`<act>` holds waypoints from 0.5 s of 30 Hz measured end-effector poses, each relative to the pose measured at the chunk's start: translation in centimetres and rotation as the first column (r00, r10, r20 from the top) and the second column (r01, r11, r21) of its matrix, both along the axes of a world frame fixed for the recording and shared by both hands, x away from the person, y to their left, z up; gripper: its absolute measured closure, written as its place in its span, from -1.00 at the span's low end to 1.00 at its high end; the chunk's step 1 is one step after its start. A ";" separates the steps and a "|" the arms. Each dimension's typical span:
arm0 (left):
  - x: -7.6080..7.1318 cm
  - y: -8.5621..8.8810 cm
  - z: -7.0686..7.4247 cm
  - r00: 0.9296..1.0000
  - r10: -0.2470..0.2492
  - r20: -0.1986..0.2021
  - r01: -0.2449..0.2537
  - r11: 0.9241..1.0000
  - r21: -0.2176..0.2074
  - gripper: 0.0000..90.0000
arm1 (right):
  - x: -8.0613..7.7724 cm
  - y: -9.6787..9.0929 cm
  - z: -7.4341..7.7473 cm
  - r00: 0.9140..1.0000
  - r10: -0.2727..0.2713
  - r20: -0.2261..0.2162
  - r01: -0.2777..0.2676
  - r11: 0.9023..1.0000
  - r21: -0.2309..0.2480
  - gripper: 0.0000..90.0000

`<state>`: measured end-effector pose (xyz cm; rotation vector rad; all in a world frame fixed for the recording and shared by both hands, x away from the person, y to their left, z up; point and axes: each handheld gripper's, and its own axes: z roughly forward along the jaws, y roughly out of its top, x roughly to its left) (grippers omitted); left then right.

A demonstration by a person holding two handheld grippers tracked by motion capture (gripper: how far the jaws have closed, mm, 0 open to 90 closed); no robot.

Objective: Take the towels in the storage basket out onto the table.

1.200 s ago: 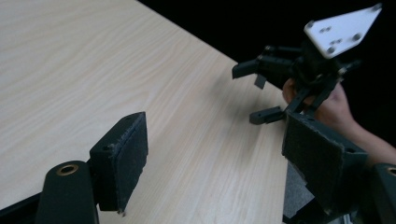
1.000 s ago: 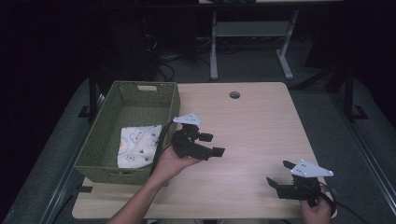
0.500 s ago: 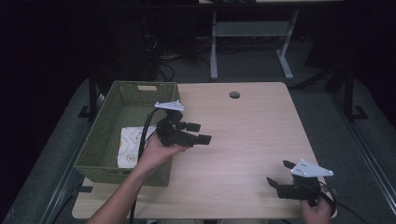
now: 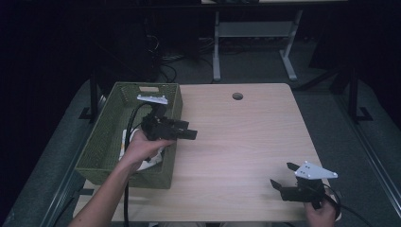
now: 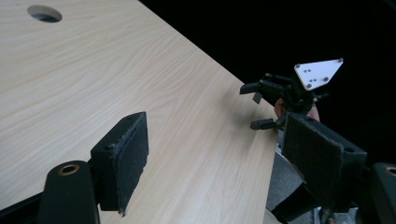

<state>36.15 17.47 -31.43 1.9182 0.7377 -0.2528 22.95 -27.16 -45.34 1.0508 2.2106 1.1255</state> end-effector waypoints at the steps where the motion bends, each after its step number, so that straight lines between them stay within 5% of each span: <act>1: 0.1 0.4 0.0 1.000 0.005 0.000 -0.005 1.000 -0.002 -0.49 | 0.0 0.0 0.0 1.000 0.000 0.001 0.000 1.000 0.000 -0.69; 15: 1.2 3.7 -0.7 0.996 0.080 -0.027 -0.080 0.997 0.015 -0.50 | 0.0 -0.1 0.0 1.000 -0.003 0.003 0.003 1.000 0.001 -0.69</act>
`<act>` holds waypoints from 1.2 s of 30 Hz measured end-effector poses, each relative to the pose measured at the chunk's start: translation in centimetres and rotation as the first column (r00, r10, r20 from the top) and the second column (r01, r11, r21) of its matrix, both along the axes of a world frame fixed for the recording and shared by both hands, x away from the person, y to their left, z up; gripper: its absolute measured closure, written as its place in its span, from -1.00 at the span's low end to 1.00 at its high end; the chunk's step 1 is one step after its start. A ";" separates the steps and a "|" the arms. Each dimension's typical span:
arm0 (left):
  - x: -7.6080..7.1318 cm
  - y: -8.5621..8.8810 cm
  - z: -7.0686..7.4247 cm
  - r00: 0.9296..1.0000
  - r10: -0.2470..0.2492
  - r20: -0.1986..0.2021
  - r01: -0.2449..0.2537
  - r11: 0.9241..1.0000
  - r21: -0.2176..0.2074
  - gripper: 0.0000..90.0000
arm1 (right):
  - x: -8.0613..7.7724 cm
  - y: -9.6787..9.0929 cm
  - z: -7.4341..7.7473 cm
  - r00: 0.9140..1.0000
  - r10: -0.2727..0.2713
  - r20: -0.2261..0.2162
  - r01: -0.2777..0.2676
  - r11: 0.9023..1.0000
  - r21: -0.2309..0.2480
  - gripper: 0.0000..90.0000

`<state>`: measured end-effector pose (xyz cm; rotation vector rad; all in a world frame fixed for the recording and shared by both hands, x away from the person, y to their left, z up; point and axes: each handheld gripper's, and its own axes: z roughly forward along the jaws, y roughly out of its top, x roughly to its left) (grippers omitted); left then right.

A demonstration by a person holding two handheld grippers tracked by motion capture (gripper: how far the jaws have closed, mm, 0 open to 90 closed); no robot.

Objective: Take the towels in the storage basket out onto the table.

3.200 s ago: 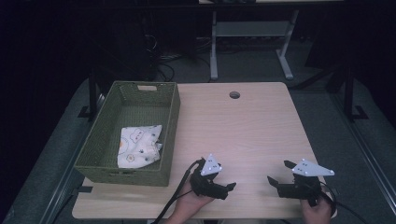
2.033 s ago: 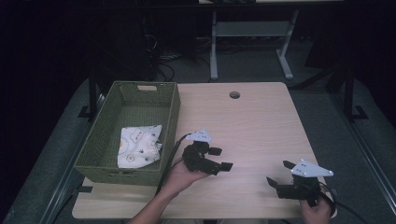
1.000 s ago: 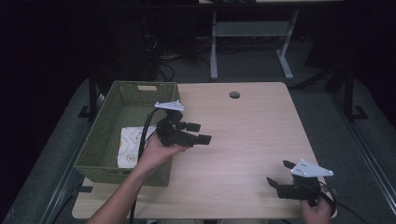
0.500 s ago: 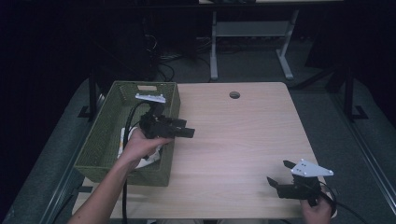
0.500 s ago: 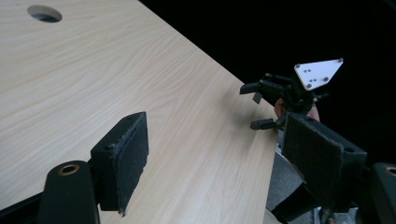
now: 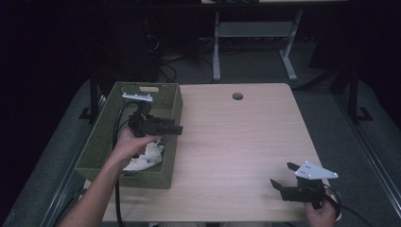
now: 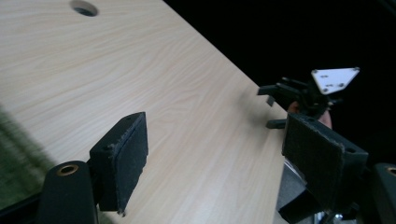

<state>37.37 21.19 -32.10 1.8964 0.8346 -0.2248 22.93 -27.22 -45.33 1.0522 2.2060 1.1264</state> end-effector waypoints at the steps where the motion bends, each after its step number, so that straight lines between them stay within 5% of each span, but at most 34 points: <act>1: 0.0 0.2 -0.1 1.000 0.003 -0.004 -0.003 1.000 -0.002 -0.50 | 0.0 0.0 0.0 1.000 -0.001 0.000 0.001 1.000 0.000 -0.69; 19: 1.1 4.0 -1.4 0.995 0.099 -0.018 -0.097 0.991 0.090 -0.48 | 0.0 -0.2 0.0 1.000 0.000 0.003 0.000 1.000 0.005 -0.69; 28: 1.6 5.8 -2.4 0.986 0.163 -0.025 -0.157 0.974 0.166 -0.48 | 0.0 -0.3 0.1 1.000 -0.001 0.006 0.001 1.000 0.008 -0.69; 36: 1.9 7.1 -3.0 0.977 0.210 -0.027 -0.197 0.949 0.247 -0.46 | -0.1 -0.3 0.1 1.000 -0.002 0.005 0.002 1.000 0.012 -0.69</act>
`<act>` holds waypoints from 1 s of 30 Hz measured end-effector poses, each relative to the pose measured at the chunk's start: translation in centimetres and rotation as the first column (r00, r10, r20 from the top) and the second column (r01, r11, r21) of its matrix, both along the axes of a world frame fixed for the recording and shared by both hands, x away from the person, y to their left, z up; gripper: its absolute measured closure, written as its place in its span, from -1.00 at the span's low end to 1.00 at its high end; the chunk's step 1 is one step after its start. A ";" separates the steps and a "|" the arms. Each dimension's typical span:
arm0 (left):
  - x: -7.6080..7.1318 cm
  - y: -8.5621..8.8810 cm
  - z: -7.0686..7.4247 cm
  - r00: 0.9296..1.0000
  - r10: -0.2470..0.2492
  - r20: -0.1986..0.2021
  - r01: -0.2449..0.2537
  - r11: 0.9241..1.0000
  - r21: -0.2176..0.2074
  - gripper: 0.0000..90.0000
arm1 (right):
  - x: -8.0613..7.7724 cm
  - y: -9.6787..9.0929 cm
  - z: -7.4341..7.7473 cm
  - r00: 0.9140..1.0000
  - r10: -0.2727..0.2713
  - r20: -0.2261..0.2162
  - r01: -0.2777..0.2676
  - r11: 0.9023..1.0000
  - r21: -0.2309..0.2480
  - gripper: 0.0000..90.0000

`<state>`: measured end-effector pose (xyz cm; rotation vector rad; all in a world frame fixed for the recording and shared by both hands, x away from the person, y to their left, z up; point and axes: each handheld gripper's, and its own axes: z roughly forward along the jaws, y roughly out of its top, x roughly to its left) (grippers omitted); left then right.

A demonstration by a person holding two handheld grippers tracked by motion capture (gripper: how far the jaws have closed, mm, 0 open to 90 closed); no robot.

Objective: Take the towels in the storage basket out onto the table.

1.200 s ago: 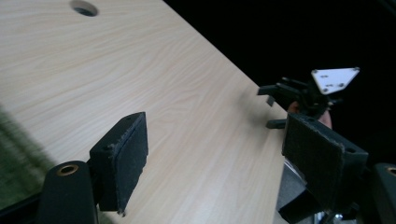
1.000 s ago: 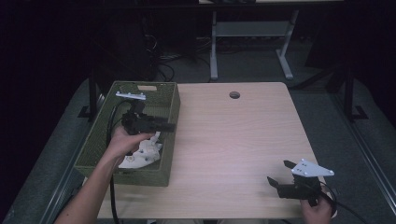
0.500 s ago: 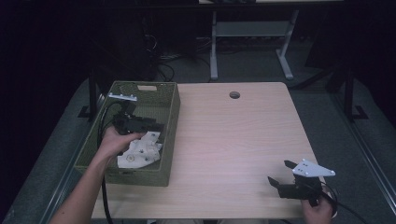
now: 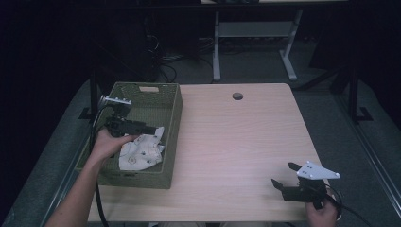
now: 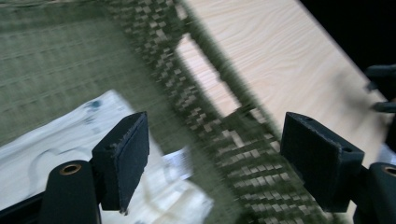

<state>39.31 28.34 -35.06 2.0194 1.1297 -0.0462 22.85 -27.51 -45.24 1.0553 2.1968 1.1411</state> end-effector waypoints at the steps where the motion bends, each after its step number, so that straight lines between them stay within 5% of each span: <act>1: 0.1 0.2 -0.1 1.000 0.000 -0.010 0.000 1.000 0.008 -0.45 | 0.0 0.0 0.0 1.000 -0.001 0.000 0.001 1.000 0.001 -0.69; 6: 0.3 0.5 -0.6 1.000 0.025 -0.011 -0.024 0.996 0.087 -0.45 | 0.0 -0.1 0.1 1.000 0.001 0.006 -0.001 1.000 0.000 -0.69; 13: 0.5 0.5 -1.7 0.999 0.021 -0.037 -0.013 0.976 0.215 -0.40 | 0.0 -0.2 0.1 1.000 0.001 0.010 -0.001 1.000 -0.001 -0.69; 25: 1.2 0.4 -3.6 0.990 0.069 -0.125 -0.015 0.919 0.394 -0.40 | 0.0 -0.3 0.2 1.000 -0.006 0.012 0.006 1.000 0.010 -0.69; 30: 1.4 -0.1 -4.1 0.986 0.083 -0.141 -0.015 0.904 0.428 -0.40 | -0.1 -0.3 0.2 1.000 -0.007 0.010 0.007 1.000 0.012 -0.69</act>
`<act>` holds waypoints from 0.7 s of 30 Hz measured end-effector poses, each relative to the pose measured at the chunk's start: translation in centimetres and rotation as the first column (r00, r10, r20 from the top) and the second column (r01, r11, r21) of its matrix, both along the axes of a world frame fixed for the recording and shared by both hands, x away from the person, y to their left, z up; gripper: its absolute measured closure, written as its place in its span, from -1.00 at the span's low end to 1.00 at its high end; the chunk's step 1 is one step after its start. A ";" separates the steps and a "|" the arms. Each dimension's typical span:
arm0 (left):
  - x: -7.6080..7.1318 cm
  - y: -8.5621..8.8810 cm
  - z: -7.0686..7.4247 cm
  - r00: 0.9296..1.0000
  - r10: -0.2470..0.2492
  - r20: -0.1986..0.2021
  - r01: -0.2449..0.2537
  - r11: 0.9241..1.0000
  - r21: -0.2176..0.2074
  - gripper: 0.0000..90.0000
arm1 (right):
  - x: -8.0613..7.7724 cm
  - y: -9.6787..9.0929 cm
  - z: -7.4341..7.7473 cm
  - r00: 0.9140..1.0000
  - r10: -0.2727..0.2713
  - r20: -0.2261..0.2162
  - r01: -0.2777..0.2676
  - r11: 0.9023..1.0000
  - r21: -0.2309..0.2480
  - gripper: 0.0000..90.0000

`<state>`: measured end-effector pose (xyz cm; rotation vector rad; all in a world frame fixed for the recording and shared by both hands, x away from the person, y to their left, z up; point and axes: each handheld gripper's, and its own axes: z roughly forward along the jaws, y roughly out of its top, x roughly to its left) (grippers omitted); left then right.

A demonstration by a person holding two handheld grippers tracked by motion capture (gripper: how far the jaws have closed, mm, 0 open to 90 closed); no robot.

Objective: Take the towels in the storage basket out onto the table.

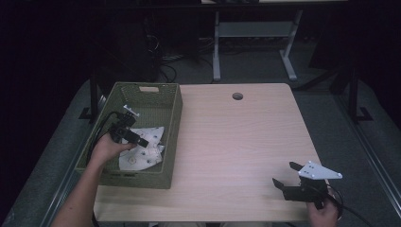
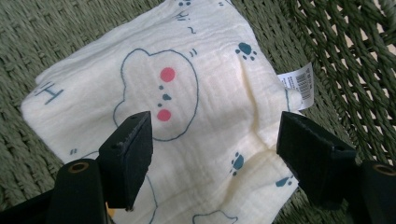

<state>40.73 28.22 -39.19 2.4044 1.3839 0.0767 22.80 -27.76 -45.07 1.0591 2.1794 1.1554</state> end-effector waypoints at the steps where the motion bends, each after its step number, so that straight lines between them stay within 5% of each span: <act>1: 0.0 -0.1 -0.1 1.000 0.002 -0.004 -0.002 1.000 0.006 -0.40 | 0.0 0.0 0.0 1.000 0.001 -0.001 -0.001 1.000 -0.002 -0.69; 11: 0.3 -0.6 -0.8 0.999 0.023 -0.049 -0.020 0.997 0.079 -0.39 | -0.1 -0.1 0.1 1.000 0.002 0.004 -0.002 1.000 0.002 -0.69; 21: 0.4 -0.9 -1.7 0.996 0.036 -0.077 -0.028 0.995 0.092 -0.26 | -0.1 -0.2 0.1 1.000 -0.003 0.001 0.003 1.000 0.005 -0.69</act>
